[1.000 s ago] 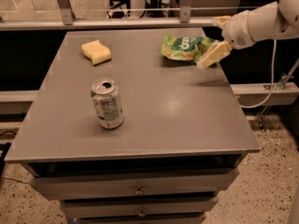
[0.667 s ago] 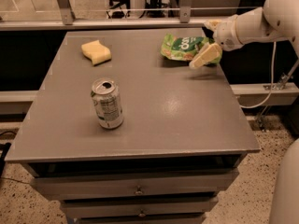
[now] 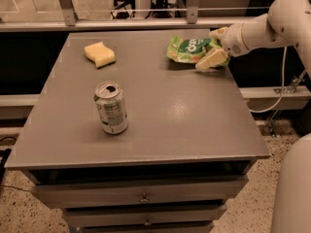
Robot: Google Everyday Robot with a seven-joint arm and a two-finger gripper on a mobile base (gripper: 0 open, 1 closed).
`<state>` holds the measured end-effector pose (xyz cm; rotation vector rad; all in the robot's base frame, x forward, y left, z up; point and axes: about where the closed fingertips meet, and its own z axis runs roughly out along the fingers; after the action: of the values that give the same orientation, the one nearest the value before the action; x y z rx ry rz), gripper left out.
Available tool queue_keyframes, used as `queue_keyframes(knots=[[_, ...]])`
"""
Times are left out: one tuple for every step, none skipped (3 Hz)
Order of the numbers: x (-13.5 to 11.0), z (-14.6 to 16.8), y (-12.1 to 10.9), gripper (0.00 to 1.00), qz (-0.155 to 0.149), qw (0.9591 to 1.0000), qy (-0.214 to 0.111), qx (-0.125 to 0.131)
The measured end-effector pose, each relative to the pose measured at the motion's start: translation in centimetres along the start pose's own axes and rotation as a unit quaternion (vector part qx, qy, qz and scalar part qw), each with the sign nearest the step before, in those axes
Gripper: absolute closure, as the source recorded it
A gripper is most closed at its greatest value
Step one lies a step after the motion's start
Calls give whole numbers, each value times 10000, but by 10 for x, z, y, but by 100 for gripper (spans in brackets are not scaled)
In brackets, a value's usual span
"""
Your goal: Pick green rice chip bag
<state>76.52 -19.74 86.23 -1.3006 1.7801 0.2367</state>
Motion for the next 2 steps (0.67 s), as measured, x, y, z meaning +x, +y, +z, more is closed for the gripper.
queue_keyframes(knots=[[1,1,1,47,-8,10000,-6,-9],[-4,-3,4,69,-44,10000,-76,-44]])
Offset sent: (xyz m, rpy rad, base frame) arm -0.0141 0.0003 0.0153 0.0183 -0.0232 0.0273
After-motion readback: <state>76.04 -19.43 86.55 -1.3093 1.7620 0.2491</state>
